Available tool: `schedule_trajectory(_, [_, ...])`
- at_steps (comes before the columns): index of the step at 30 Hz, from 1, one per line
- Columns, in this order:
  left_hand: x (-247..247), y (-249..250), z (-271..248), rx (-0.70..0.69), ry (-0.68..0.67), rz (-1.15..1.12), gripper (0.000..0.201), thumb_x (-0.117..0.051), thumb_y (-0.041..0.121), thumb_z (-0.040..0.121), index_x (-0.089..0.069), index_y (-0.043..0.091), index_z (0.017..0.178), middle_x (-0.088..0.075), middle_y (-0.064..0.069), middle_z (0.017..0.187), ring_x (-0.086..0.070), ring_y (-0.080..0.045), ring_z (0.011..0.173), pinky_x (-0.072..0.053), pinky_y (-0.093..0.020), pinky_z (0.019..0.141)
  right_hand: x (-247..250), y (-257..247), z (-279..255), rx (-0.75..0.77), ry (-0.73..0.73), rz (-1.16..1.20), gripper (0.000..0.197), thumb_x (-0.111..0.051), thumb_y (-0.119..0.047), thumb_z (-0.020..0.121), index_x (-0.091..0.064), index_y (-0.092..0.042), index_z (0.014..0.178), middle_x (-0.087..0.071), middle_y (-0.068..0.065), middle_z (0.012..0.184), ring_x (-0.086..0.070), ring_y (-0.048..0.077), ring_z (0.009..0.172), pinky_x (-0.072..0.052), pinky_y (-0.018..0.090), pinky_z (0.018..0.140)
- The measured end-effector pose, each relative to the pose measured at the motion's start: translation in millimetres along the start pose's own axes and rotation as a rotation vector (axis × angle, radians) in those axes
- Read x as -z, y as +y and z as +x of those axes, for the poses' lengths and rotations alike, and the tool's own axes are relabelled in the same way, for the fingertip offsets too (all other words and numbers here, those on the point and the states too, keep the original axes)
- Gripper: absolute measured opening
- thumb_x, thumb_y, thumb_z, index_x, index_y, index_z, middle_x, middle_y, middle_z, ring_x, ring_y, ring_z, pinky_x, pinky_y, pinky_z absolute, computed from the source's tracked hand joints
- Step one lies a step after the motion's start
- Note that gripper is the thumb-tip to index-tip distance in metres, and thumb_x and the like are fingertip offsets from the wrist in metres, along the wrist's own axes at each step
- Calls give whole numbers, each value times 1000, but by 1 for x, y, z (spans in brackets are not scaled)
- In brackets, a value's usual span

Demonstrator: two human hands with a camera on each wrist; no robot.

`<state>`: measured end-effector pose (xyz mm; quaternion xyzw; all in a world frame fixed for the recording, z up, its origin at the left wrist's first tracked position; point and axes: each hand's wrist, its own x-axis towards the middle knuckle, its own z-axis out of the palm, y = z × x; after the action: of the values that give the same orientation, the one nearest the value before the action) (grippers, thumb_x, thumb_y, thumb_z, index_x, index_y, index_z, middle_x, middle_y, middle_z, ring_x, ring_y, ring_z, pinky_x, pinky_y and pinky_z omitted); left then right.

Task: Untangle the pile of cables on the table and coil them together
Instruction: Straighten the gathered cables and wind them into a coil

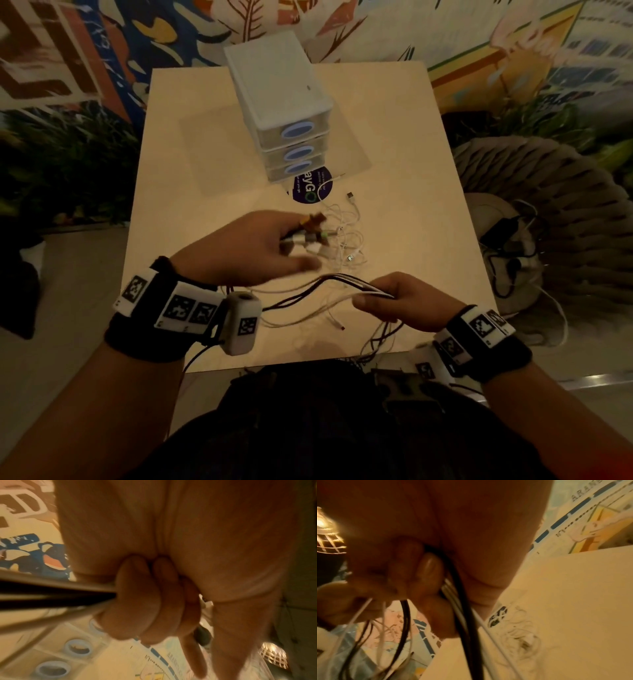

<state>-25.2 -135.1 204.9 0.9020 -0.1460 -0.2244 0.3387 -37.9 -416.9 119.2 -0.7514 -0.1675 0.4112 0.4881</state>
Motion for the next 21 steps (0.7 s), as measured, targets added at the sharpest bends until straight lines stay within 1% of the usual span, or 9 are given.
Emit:
schedule_trajectory(2, [9, 0, 3, 27, 241, -125, 12, -66, 35, 97, -71, 36, 108, -72, 17, 95, -63, 8, 78, -41, -5, 65, 6, 22, -7, -90, 53, -16, 63, -63, -75, 80, -52, -18, 57, -44, 2, 57, -44, 18, 57, -38, 35, 65])
schedule_trajectory(3, [14, 1, 4, 36, 344, -251, 11, -61, 29, 102, -71, 33, 104, -68, 18, 80, -60, 3, 64, -42, -13, 60, 7, 33, -10, -145, 67, -41, 62, -61, -75, 81, -51, -20, 54, -44, 0, 56, -45, 15, 56, -39, 33, 64])
schedule_trajectory(5, [28, 6, 4, 7, 476, -573, 22, -49, 22, 108, -69, 26, 98, -44, 11, 54, -36, -11, 43, -29, -26, 45, 3, 57, -16, -278, 50, -87, 55, -58, -70, 82, -53, -27, 49, -49, -5, 53, -50, 8, 51, -44, 27, 62])
schedule_trajectory(7, [40, 13, 2, -61, 532, -805, 26, -41, 22, 111, -63, 22, 98, -27, 5, 53, -20, -14, 43, -21, -25, 44, -9, 80, -21, -405, 36, -106, 53, -57, -69, 82, -56, -25, 53, -56, -5, 51, -55, 8, 48, -47, 23, 59])
schedule_trajectory(11, [39, 32, -1, -159, 503, -940, 27, -34, 24, 112, -58, 20, 102, -22, 4, 57, -17, -11, 45, -21, -23, 45, -35, 116, -19, -504, 54, -157, 52, -58, -64, 92, -58, -20, 64, -60, -4, 51, -58, 8, 46, -45, 17, 51])
schedule_trajectory(13, [35, 41, -2, -203, 463, -991, 29, -31, 25, 112, -57, 20, 101, -23, 7, 56, -17, -9, 44, -21, -21, 44, -42, 131, -15, -530, 7, -220, 52, -59, -69, 88, -66, -21, 69, -68, -2, 62, -66, 12, 60, -49, 18, 59])
schedule_trajectory(16, [35, 48, -5, -225, 416, -1085, 33, -27, 28, 113, -55, 20, 96, -19, 6, 56, -16, -8, 44, -22, -19, 44, -44, 146, -15, -506, -128, -339, 37, -69, -64, 80, -75, -30, 93, -75, -6, 98, -70, 10, 92, -55, 30, 90])
schedule_trajectory(17, [35, 50, -6, -226, 400, -1107, 34, -26, 29, 112, -54, 20, 95, -19, 6, 56, -16, -8, 44, -22, -19, 44, -42, 144, -18, -474, -167, -380, 41, -71, -65, 74, -74, -33, 99, -74, -9, 104, -68, 8, 98, -54, 34, 97])
schedule_trajectory(21, [27, 56, -7, -219, 368, -1109, 39, -27, 33, 111, -53, 19, 87, -26, 6, 53, -21, -11, 44, -28, -24, 47, -15, 108, -27, -383, -65, -366, 63, -73, -81, 62, -67, -44, 113, -72, -22, 104, -66, -9, 96, -54, 23, 95])
